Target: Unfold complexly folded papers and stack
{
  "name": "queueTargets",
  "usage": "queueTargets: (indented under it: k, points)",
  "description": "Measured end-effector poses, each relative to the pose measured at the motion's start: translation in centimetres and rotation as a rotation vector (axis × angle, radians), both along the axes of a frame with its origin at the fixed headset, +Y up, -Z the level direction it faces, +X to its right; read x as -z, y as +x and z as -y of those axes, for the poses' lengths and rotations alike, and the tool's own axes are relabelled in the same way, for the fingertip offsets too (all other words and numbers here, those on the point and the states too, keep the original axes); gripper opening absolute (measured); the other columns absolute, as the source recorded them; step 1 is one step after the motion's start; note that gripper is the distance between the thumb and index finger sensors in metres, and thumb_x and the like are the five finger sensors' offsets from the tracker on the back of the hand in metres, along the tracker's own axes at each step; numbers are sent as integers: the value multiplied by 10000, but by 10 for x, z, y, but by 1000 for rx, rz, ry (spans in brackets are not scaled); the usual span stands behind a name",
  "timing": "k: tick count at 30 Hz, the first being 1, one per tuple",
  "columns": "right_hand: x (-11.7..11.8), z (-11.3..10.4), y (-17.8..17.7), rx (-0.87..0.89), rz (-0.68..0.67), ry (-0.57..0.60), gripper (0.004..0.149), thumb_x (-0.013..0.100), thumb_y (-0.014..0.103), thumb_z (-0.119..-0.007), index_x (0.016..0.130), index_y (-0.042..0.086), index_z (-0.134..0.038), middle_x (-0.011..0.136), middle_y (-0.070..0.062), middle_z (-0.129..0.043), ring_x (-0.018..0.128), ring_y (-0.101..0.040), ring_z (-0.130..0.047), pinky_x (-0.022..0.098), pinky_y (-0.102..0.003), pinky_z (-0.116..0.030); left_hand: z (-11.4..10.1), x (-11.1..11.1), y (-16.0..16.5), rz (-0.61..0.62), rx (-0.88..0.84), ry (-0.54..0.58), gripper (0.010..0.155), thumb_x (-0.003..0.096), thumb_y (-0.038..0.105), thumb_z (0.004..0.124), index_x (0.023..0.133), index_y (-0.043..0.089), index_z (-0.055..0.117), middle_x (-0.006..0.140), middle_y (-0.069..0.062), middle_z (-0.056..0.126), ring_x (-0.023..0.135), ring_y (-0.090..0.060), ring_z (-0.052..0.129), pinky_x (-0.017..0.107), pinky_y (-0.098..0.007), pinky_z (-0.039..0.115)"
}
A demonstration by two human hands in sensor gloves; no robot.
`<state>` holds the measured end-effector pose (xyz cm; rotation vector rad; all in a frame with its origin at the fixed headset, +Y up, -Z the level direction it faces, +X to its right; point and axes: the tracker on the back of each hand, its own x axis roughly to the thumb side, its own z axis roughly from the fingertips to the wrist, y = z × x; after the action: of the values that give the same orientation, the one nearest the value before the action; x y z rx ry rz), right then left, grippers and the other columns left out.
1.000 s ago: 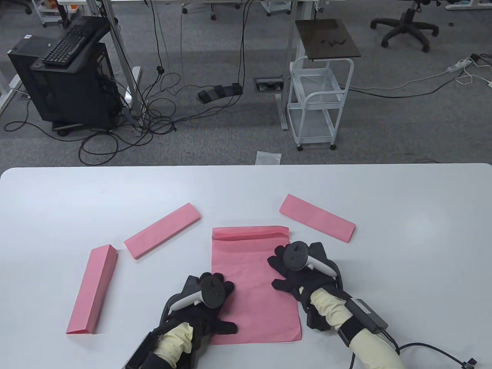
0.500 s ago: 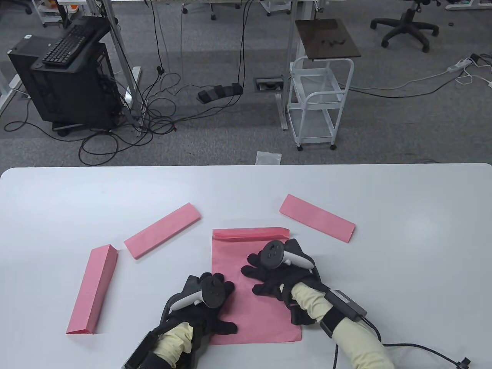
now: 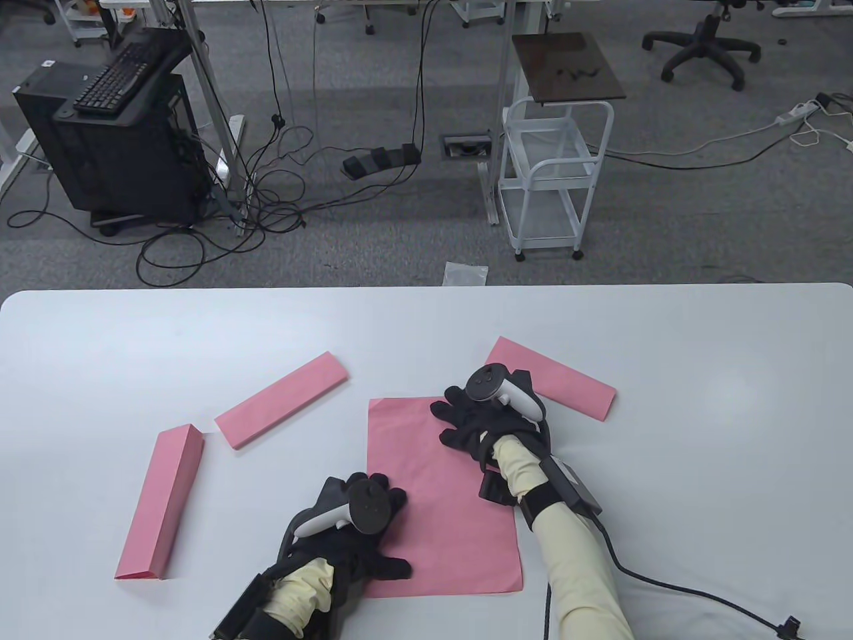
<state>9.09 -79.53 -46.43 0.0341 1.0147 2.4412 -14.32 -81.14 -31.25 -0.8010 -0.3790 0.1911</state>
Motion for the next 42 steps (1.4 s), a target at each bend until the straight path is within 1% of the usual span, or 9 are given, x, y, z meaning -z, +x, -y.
queueTargets:
  k: [4,10,14,19,24,31,34,37,42]
  points:
    - [-7,-3,-6,19,-9,49,569,517,468,-653,1021,488,-389,1136,276,-86,1046,-5,59,693,-462,146,0,0,0,-3,2,5,1025,383,720,651,963,409,-135,972,119,-325,910,-239,-324,588,-523,-189]
    - [-54,-24,1,-36,-179,332,671,501,513,-645,1035,490,-239,1106,252,48,989,-33,181,676,-475,151,0,0,0,-5,2,6,1026,383,721,652,965,410,-133,975,119,-324,912,-238,-323,590,-522,-189]
    - [-112,-28,24,-103,-346,294,711,494,539,-642,1047,465,-200,1113,210,69,975,-82,200,670,-494,145,0,0,-1,-5,1,5,1027,382,720,654,965,411,-133,974,119,-324,911,-238,-323,590,-521,-189]
    - [-164,-11,41,-112,-381,179,733,496,566,-614,1062,414,-175,1125,159,55,995,-134,157,670,-515,116,0,0,-1,-6,1,4,1026,382,719,653,964,412,-133,973,120,-324,911,-237,-324,589,-521,-190]
    - [-173,6,45,-132,-367,167,723,500,565,-594,1039,434,-130,1121,169,51,1006,-126,131,671,-508,115,0,0,-1,-9,1,5,1024,380,718,658,965,416,-127,975,122,-321,914,-235,-322,592,-520,-189]
    - [-173,8,48,-86,-339,174,724,496,564,-611,1041,447,-149,1124,185,40,1009,-110,126,678,-507,111,-3,0,0,-14,-8,25,1008,393,711,668,979,413,-95,994,111,-293,931,-250,-295,605,-531,-168]
    - [-173,10,49,-65,-327,165,722,496,562,-613,1039,452,-150,1118,197,49,1001,-96,143,676,-500,118,-19,-6,11,-31,-16,148,837,522,633,605,1047,377,5,1049,-5,-230,964,-398,-194,643,-603,-73]
    - [-173,10,49,-67,-328,168,721,496,563,-612,1039,451,-151,1118,196,48,1002,-97,141,677,-500,115,-28,-18,32,46,-41,221,727,572,545,569,1103,329,122,1080,-12,-186,967,-367,-206,653,-595,-70]
    - [-173,10,49,-66,-330,167,723,497,563,-609,1041,449,-145,1117,195,52,1000,-98,145,676,-500,117,-17,-30,59,143,-1,133,771,571,549,562,1085,301,43,1094,-10,-165,974,-352,-203,649,-592,-78]
